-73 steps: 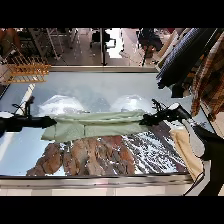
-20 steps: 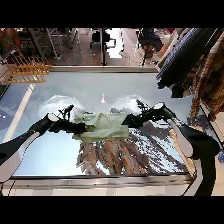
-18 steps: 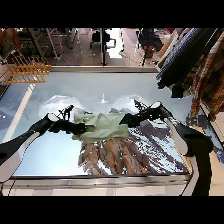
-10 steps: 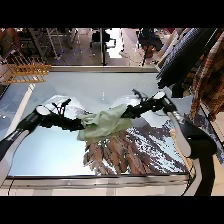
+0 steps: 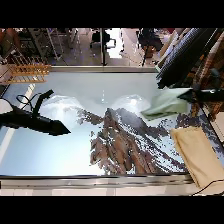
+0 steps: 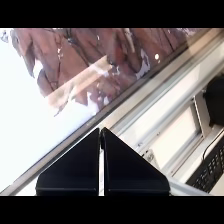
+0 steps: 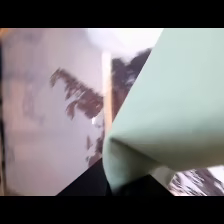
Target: Fold the clothes and pants, and hang the long-sleeved shirts on hangers.
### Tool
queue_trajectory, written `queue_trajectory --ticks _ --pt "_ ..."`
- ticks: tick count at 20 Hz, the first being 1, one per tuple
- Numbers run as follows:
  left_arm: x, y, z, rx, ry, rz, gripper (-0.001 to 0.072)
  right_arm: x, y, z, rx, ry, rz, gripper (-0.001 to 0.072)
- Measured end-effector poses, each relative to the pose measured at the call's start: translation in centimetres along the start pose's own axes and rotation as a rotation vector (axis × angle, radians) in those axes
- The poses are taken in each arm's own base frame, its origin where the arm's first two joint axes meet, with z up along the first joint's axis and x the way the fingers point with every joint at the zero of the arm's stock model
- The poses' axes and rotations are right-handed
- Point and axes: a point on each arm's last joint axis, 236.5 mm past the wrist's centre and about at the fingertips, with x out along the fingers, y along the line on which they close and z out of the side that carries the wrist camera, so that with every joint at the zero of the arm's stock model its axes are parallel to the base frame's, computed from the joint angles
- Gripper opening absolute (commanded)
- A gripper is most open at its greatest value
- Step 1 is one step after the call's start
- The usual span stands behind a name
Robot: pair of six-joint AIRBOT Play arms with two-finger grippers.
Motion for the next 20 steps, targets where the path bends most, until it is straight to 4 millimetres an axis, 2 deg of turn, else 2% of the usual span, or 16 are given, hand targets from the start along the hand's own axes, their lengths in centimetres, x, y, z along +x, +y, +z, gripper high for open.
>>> queue_trajectory --ticks 2,3,6,9,13,19,20 --pt "-0.6 -0.5 -0.3 0.017 -0.006 0.010 0.0007 -4.0 -4.9 -0.5 0.106 -0.059 -0.094 0.0018" --pt "-0.8 -0.7 -0.5 0.021 -0.004 0.011 0.0007 -5.5 -7.7 -1.6 0.173 -0.067 -0.137 0.0018" --pt "-1.0 -0.8 -0.7 0.026 -0.003 0.016 0.0007 -8.4 -14.7 -6.7 0.386 -0.048 -0.231 0.0018" --pt "-1.1 -0.6 -0.5 0.027 -0.010 0.027 0.0007 -10.7 -19.6 -12.5 0.563 -0.024 -0.330 0.0018" --pt "-0.9 -0.1 -0.3 0.022 -0.013 0.039 0.0007 -14.3 -22.7 -17.1 0.699 -0.057 -0.419 0.0019" --pt "-0.4 0.7 0.1 0.006 -0.012 0.041 0.0007 -17.8 -24.9 -23.8 0.826 0.058 -0.576 0.0021" --pt "-0.3 0.8 0.1 0.004 -0.011 0.041 0.0007 -18.2 -25.2 -24.7 0.839 0.081 -0.606 0.0039"
